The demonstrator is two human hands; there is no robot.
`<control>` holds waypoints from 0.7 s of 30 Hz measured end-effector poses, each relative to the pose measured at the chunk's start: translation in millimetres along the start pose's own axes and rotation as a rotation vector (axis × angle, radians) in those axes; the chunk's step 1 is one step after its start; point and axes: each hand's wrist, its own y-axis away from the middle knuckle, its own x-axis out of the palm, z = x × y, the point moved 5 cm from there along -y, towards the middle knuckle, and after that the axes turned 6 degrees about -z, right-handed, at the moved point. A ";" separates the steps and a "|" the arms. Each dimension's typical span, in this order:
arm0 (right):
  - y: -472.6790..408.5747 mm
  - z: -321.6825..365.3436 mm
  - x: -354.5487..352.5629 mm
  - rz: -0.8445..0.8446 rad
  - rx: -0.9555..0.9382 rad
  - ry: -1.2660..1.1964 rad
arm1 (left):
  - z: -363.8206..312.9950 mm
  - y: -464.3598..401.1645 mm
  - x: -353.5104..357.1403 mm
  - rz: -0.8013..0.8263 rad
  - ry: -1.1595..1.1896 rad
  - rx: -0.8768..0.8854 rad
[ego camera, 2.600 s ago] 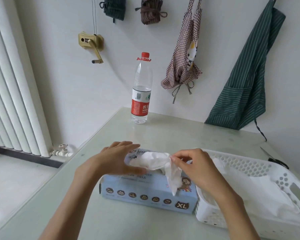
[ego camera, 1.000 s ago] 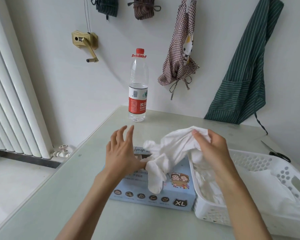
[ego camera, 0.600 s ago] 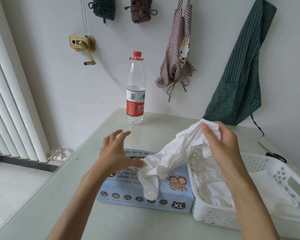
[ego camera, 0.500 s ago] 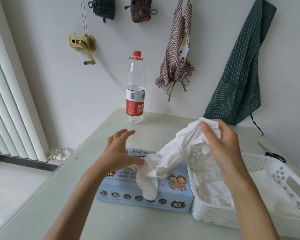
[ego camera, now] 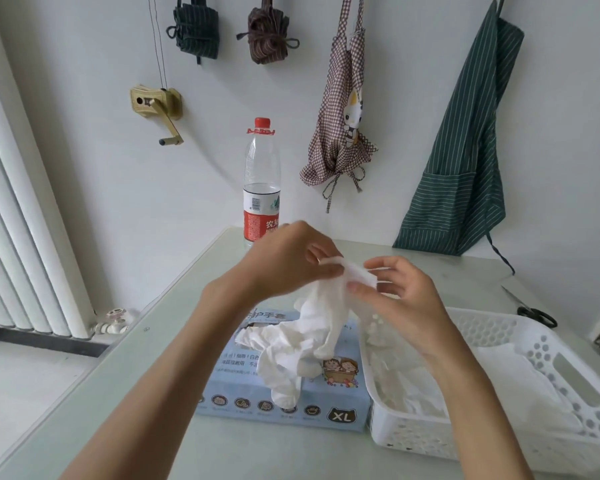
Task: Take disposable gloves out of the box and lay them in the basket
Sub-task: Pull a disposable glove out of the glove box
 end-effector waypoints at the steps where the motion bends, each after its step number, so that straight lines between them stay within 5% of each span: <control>1: -0.4 -2.4 1.3 0.065 0.026 0.029 | -1.5 -3.7 -5.7 -0.033 -0.011 -0.003; 4: 1.8 -8.3 9.6 0.205 0.042 0.117 | -6.3 -11.1 -19.1 -0.121 0.018 -0.016; 14: 3.5 -12.7 -9.6 0.144 0.093 -0.160 | 15.2 -1.2 -35.4 -0.333 0.322 -0.274; 21: 9.9 -13.7 -55.9 0.015 0.071 -0.184 | 22.9 31.7 17.2 -0.179 0.451 -0.365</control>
